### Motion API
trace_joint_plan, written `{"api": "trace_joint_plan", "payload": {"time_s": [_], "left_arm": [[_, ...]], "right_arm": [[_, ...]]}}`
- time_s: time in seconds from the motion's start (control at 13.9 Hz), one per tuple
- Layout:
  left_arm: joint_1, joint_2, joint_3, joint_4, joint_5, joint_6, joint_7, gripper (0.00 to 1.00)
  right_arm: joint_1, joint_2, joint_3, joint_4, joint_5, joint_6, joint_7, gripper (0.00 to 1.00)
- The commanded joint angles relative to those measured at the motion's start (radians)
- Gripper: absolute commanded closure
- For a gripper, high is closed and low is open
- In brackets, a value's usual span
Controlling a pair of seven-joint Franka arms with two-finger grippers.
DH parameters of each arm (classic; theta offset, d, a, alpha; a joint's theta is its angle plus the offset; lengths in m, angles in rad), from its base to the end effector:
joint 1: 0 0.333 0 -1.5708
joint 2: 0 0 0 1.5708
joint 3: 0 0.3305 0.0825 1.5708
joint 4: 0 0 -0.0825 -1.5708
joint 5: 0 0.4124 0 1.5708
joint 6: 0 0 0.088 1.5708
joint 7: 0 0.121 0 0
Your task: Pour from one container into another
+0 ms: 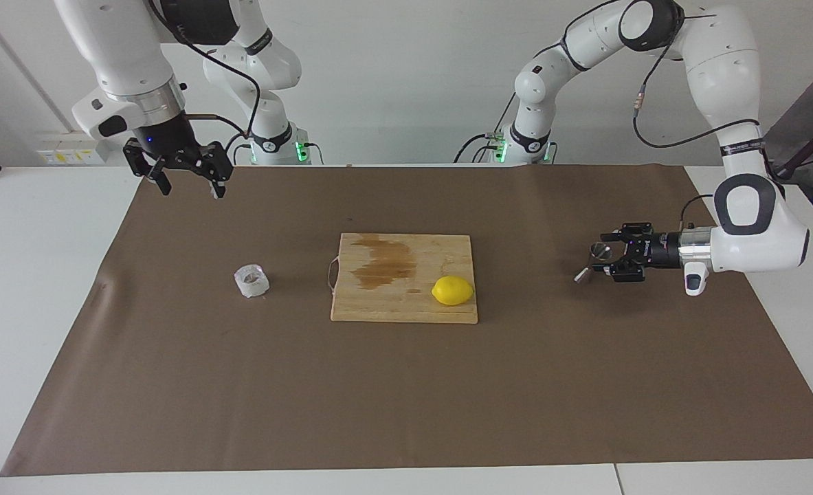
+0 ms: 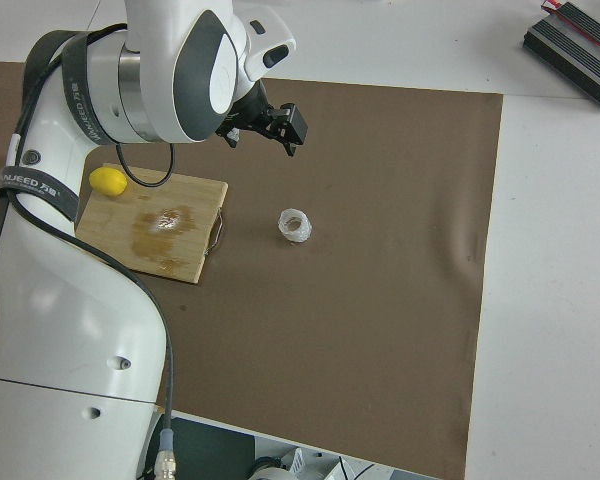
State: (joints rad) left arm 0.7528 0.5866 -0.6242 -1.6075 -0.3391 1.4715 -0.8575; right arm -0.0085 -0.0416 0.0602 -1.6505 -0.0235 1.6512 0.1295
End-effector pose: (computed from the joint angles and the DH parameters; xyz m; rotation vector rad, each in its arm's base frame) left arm 0.6267 0.0839 0.3191 2.1756 1.2425 -1.0938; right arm 0.5763 0.0278 0.6162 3.1165 -0.1191 0.0692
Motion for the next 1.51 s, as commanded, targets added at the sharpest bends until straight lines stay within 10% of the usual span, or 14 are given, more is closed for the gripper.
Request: {"api": "trace_joint_plan", "payload": {"time_s": [0.0, 1.44], "left_arm": [[0.016, 0.010, -0.014, 0.017, 0.002, -0.042, -0.014, 0.29], [0.016, 0.010, -0.014, 0.031, 0.005, -0.031, -0.011, 0.26]], "right_arm": [[-0.014, 0.006, 0.006, 0.017, 0.019, -0.018, -0.005, 0.00], [-0.014, 0.006, 0.006, 0.015, 0.019, -0.018, -0.005, 0.00]]}}
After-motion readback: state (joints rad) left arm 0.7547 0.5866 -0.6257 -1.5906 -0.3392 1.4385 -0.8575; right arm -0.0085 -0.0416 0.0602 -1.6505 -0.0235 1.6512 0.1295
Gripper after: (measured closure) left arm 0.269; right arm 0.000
